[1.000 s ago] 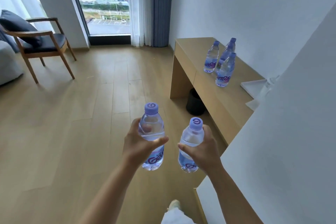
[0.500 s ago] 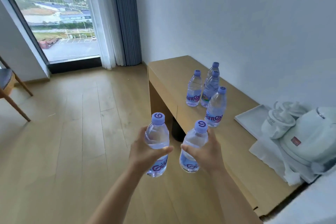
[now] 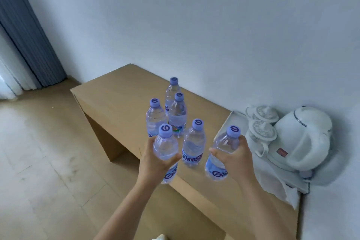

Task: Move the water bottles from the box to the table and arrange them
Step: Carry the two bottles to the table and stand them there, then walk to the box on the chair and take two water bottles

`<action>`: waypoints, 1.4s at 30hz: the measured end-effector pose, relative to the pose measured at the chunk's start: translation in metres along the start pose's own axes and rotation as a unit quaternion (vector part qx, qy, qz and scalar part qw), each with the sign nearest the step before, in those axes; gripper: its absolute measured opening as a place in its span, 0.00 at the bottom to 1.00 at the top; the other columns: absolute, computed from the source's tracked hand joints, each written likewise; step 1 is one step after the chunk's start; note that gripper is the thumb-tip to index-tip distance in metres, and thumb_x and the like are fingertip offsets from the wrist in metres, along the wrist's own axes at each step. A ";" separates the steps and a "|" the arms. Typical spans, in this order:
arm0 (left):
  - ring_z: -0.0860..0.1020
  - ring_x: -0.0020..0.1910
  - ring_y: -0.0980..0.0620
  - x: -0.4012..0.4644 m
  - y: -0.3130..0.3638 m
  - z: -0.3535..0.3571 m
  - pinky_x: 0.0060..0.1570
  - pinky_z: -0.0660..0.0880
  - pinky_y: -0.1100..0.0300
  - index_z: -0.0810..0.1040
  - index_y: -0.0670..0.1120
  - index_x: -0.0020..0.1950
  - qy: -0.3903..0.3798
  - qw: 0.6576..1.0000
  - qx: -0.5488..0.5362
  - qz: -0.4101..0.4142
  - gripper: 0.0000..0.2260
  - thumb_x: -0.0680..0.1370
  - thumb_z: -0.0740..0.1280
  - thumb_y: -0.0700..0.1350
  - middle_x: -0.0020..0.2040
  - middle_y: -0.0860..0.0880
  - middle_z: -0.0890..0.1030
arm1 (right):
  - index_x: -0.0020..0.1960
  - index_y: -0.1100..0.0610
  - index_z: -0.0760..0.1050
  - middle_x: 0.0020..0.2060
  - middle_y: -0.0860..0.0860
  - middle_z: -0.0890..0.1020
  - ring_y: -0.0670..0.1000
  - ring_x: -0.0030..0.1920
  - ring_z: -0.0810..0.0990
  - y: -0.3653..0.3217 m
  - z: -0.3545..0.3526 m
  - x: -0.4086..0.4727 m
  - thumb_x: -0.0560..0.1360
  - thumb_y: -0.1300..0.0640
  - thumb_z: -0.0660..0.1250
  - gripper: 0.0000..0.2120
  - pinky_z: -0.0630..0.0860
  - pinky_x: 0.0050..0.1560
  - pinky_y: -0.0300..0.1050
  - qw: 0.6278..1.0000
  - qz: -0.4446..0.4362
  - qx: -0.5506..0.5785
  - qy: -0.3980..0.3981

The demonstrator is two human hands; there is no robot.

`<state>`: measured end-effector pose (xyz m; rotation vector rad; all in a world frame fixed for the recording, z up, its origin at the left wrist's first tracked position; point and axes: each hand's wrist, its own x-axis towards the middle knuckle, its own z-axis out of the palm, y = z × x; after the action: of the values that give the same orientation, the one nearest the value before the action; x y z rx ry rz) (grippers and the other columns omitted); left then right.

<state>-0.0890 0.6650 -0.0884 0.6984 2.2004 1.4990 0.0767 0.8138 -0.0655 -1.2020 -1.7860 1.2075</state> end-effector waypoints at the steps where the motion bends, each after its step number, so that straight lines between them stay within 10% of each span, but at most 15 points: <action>1: 0.75 0.46 0.62 0.011 0.001 0.003 0.37 0.66 0.71 0.62 0.71 0.50 -0.010 1.000 -0.002 0.005 0.28 0.59 0.76 0.61 0.48 0.61 0.76 | 0.52 0.53 0.72 0.43 0.46 0.80 0.46 0.45 0.79 -0.001 0.001 0.010 0.62 0.55 0.78 0.23 0.70 0.40 0.38 1.000 0.007 0.001 0.014; 6: 0.75 0.51 0.57 0.058 0.003 0.015 0.41 0.68 0.67 0.62 0.67 0.53 -0.072 0.997 -0.018 0.035 0.28 0.64 0.77 0.55 0.52 0.65 0.73 | 0.53 0.54 0.72 0.45 0.50 0.80 0.50 0.46 0.80 -0.008 0.014 0.065 0.61 0.52 0.78 0.24 0.72 0.43 0.43 0.997 0.028 -0.010 0.070; 14: 0.72 0.53 0.70 0.083 0.000 0.025 0.45 0.68 0.75 0.63 0.63 0.57 -0.122 0.991 -0.033 0.047 0.39 0.52 0.64 0.79 0.57 0.64 0.72 | 0.49 0.46 0.68 0.46 0.43 0.79 0.40 0.46 0.78 -0.018 0.052 0.111 0.61 0.51 0.79 0.24 0.71 0.42 0.34 1.000 0.010 -0.016 -0.004; 24: 0.74 0.58 0.60 0.089 0.012 0.019 0.51 0.69 0.73 0.67 0.60 0.56 -0.104 0.992 -0.019 0.075 0.22 0.69 0.75 0.49 0.57 0.58 0.76 | 0.50 0.48 0.68 0.45 0.43 0.78 0.34 0.44 0.78 -0.007 0.078 0.113 0.61 0.51 0.80 0.24 0.72 0.40 0.26 0.998 -0.002 0.018 -0.065; 31: 0.69 0.56 0.70 0.095 0.076 0.014 0.53 0.62 0.80 0.68 0.58 0.58 -0.128 0.976 -0.006 0.178 0.21 0.70 0.73 0.51 0.55 0.63 0.73 | 0.55 0.49 0.70 0.51 0.46 0.79 0.44 0.51 0.78 -0.016 0.062 0.111 0.60 0.41 0.76 0.28 0.74 0.47 0.39 0.992 0.032 -0.033 -0.115; 42: 0.76 0.52 0.55 0.033 0.150 0.092 0.46 0.70 0.61 0.78 0.46 0.59 -0.310 0.837 0.136 0.429 0.13 0.76 0.67 0.49 0.55 0.53 0.79 | 0.54 0.51 0.73 0.50 0.45 0.79 0.43 0.52 0.77 -0.001 -0.048 -0.006 0.73 0.52 0.68 0.10 0.72 0.53 0.38 0.984 0.131 -0.031 0.115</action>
<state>-0.0357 0.7991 0.0175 2.1261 1.6230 1.0002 0.1205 0.8240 -0.0472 -1.5839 -1.5407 1.1084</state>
